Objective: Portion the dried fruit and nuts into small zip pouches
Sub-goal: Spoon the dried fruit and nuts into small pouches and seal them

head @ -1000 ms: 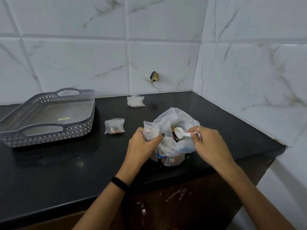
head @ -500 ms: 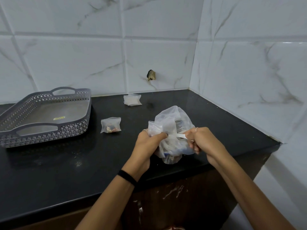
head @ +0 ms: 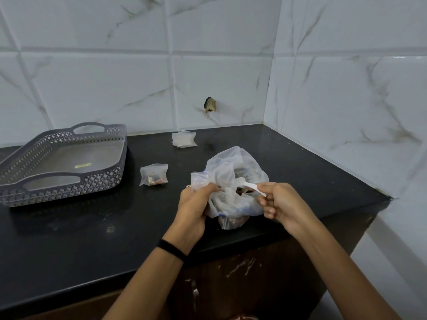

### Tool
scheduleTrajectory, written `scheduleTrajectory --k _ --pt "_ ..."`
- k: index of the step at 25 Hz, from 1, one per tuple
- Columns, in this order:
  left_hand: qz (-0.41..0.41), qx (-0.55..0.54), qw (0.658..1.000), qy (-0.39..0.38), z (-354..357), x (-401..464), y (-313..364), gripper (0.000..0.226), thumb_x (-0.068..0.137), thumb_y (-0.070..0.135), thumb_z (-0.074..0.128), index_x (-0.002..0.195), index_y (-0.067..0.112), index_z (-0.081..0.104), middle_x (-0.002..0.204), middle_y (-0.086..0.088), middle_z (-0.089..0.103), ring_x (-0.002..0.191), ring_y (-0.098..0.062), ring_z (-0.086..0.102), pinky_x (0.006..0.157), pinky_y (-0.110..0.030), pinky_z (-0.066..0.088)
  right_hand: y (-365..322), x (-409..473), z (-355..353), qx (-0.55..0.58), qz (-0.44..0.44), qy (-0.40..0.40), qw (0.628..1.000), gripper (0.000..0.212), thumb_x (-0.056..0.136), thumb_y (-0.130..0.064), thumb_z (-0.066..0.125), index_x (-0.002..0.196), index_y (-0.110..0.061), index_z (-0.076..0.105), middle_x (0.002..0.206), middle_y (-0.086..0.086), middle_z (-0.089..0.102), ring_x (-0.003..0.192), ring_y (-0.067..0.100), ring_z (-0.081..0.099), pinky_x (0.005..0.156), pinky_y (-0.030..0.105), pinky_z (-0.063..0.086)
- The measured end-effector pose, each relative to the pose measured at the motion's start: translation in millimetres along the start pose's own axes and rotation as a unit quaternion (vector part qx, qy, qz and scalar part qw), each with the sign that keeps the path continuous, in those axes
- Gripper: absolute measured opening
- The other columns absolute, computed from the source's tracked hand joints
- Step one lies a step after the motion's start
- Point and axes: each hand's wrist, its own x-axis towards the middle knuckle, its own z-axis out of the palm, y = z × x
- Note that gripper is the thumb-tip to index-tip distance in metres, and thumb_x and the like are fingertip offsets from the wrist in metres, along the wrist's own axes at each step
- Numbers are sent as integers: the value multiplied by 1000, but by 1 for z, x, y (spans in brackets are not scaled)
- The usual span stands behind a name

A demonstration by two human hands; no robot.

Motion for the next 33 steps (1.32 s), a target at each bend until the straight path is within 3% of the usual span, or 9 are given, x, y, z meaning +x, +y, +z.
scheduleTrajectory --k 3,11,16,21,24,26,29,31,33 --pt "14 23 1000 10 -4 2 1 32 78 -1 66 110 -3 63 98 -20 72 82 -28 72 57 -32 56 -6 -3 -6 -8 -20 8 1000 24 96 -12 44 111 0 59 50 3 44 37 11 27 40 24 25" --pt "50 113 992 10 -16 3 3 32 80 11 71 110 6 65 103 -14 73 94 -27 71 81 -43 59 -20 -13 -17 0 -76 -23 997 28 96 -12 44 113 1 62 49 1 43 39 9 25 38 21 26" --pt "122 180 976 6 -17 -3 9 36 79 16 75 111 16 60 108 -5 70 99 -20 68 86 -44 57 -41 -41 -3 22 -141 -93 985 25 96 -12 45 108 -4 66 50 1 41 41 9 25 39 20 25" --pt "168 274 947 18 -22 -9 12 42 72 33 79 105 19 58 108 -1 67 99 -15 65 87 -44 56 -50 -56 21 -27 -177 -133 975 23 97 -11 46 105 -7 67 48 2 41 41 10 26 41 22 25" --pt "210 316 925 25 -25 -12 15 64 53 58 73 105 24 58 112 -1 63 102 -16 63 88 -43 55 -48 -58 30 -117 -225 -111 961 23 98 -12 46 106 -15 67 49 1 44 41 7 33 43 21 30" --pt "228 317 920 18 -27 -13 15 64 52 60 71 105 26 59 114 -2 63 104 -16 63 88 -43 56 -43 -59 33 -253 -310 -76 913 25 98 -18 46 111 -24 67 55 -3 52 47 9 43 47 24 38" --pt "242 307 921 10 -30 -14 14 62 56 58 73 106 25 59 113 -4 64 104 -17 64 87 -43 56 -39 -60 39 -447 -426 -35 786 31 98 -24 45 127 -27 59 83 -10 65 71 7 59 65 23 48" --pt "243 303 921 8 -30 -15 14 64 56 59 72 108 23 58 114 -4 63 104 -17 64 87 -43 57 -39 -62 43 -521 -493 -11 696 34 93 -21 55 126 -18 59 102 -1 69 88 15 66 77 29 54" --pt "239 302 923 3 -30 -14 14 67 55 61 71 110 24 57 116 -3 62 105 -15 64 87 -40 57 -34 -56 40 -545 -577 25 607 38 74 -18 63 111 -11 69 88 7 72 72 22 70 62 33 58"
